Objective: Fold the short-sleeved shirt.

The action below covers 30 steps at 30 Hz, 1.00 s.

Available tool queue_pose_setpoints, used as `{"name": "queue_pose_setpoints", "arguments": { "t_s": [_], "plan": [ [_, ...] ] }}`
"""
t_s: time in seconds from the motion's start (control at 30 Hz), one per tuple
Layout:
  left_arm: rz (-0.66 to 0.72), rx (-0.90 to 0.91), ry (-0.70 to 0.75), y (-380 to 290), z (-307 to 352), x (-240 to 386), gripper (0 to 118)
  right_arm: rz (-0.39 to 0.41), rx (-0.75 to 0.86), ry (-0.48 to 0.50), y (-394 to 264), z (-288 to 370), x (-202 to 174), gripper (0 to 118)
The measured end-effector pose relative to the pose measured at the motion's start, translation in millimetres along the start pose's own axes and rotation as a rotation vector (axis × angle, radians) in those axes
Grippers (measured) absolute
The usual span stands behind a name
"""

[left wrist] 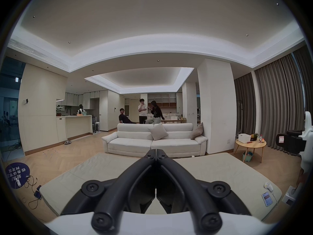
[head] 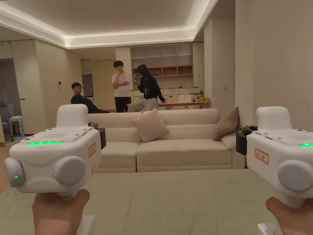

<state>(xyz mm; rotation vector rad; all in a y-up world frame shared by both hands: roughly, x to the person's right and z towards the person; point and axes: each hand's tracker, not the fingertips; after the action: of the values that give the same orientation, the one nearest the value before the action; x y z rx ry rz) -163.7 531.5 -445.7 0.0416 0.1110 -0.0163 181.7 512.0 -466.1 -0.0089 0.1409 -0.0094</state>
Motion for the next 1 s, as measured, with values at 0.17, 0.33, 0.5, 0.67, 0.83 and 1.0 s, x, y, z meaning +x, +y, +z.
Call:
{"name": "queue_pose_setpoints", "arguments": {
  "t_s": [0.17, 0.33, 0.5, 0.67, 0.83, 1.0],
  "plan": [
    [0.0, -0.004, 0.0, -1, -1, 1, 0, 0.01, -0.001, 0.0, 0, 0, -2, 0],
    [-0.004, -0.005, -0.005, -1, -1, 3, 0, 0.007, -0.003, 0.002, 0, 0, -2, 0],
    [-0.008, -0.004, -0.01, 1, -2, 5, 0, 0.015, -0.004, -0.001, 0, 1, -3, 0],
    [-0.016, 0.007, -0.003, 1, 0, 6, 0, 0.022, 0.005, -0.007, 1, 2, -5, 0],
    [-0.046, 0.021, 0.053, 3, 2, 3, 54, 0.012, -0.012, -0.026, 5, -5, -2, 67],
    [0.001, 0.01, 0.004, 3, -2, -1, 117, -0.046, 0.026, -0.028, 3, -9, 4, 118]
  ]
}}
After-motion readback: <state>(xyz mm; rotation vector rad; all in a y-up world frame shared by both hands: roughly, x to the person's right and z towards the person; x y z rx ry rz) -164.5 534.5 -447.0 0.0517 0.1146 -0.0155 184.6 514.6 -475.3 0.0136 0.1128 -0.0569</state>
